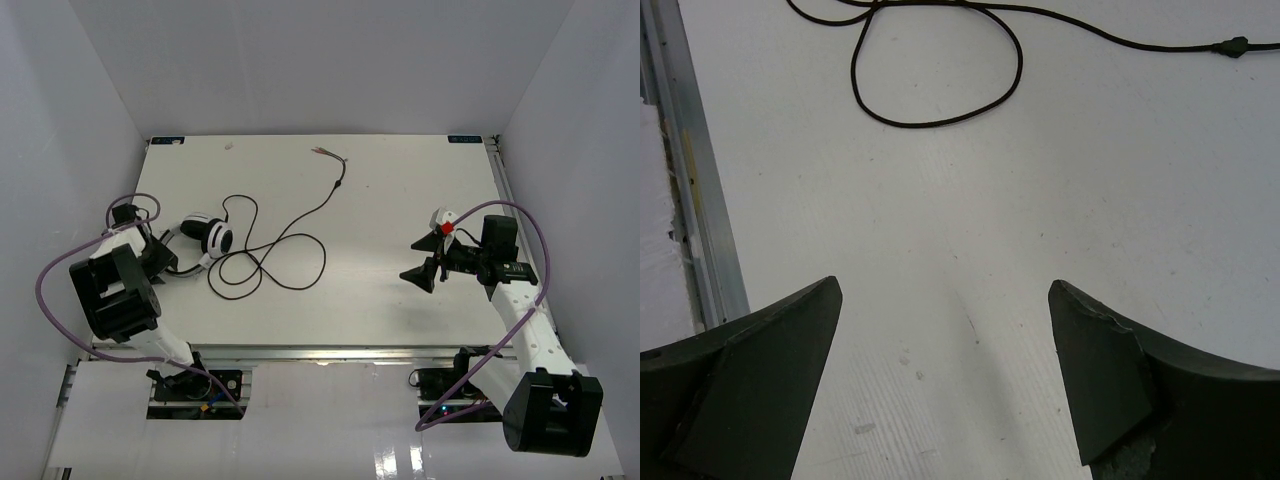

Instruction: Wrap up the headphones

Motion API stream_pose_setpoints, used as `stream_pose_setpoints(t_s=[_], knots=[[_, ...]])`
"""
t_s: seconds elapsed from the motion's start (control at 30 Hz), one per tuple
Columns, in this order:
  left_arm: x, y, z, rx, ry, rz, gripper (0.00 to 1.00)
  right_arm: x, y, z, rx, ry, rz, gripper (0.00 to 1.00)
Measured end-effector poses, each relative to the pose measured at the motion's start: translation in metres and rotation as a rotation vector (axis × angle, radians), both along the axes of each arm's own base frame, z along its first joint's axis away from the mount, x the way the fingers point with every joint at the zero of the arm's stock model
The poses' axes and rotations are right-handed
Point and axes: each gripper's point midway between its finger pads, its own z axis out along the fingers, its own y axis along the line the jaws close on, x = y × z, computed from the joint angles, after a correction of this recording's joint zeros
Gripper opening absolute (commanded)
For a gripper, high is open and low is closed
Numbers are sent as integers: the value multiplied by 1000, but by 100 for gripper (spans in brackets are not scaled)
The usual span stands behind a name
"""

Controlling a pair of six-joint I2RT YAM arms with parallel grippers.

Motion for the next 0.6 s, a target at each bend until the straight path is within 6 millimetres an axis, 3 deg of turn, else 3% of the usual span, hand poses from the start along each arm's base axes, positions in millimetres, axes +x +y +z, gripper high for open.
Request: stream_pose_setpoints(t_s=[0.1,0.3,0.37,0.6], knots=[[14,7,0,21,-6,-8,47,0,0,0,-2,0,-2,90],[20,16,-2,59,11,-17,9,1,-1,-1,-5,2,-8,90],[22,15,-2,54,9,-23,1,1,-1,-1,-6,2,-8,90],[34,1,9,45,-39,-83,0,-1,0,-1,-5,-6,11,90]])
